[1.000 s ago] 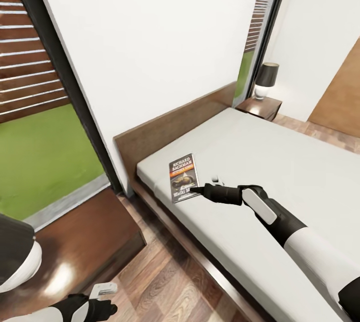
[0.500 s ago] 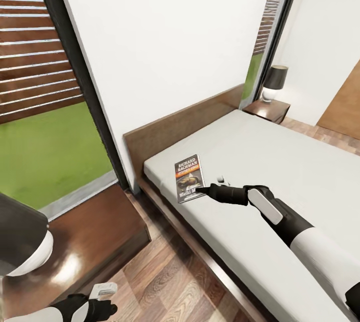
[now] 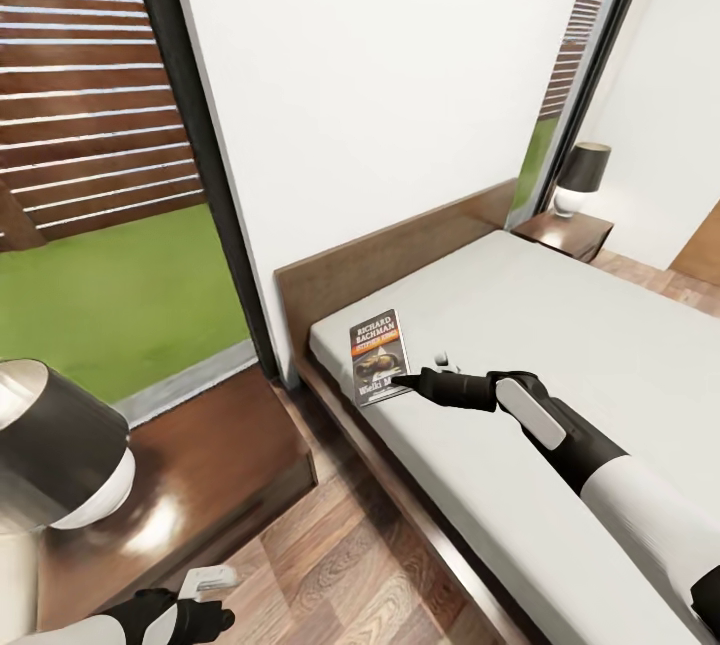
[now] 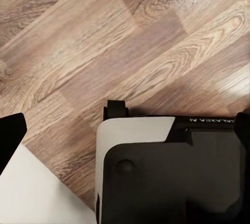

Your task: In the bedroom, move the book from the bed onto either nightstand, and place the two sandals side by side next to the bed.

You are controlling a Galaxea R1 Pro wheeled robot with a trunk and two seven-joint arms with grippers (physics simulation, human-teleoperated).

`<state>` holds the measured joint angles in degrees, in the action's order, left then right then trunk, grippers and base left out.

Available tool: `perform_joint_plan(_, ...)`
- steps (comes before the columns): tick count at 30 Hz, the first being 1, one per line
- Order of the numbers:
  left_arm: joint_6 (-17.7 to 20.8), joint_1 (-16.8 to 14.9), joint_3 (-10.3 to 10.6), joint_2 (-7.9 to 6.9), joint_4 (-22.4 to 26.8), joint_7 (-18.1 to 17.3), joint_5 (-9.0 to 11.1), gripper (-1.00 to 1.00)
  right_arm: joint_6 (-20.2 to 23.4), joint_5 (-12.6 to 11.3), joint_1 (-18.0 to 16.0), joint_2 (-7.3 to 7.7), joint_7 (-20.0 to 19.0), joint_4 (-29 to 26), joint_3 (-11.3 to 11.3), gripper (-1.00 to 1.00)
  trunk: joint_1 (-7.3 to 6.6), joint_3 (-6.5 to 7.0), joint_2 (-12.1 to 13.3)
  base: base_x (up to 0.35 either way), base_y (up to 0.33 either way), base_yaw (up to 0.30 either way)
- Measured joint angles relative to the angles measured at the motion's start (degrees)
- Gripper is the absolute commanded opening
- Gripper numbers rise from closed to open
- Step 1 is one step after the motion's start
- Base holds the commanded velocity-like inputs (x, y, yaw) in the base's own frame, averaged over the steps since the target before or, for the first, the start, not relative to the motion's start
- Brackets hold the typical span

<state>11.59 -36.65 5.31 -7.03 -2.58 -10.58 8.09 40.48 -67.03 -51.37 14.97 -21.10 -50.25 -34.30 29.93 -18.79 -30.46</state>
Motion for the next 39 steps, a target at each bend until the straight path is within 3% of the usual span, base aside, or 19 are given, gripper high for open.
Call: perform_joint_plan(39, -0.01, 0.00, 0.00, 0.07, -0.01, 0.08, 0.00, 1.00, -0.01, 0.06, 0.02, 0.00, -0.04, 0.00, -0.01, -1.00, 0.00, 3.19, 0.01, 0.000, 0.000, 0.177)
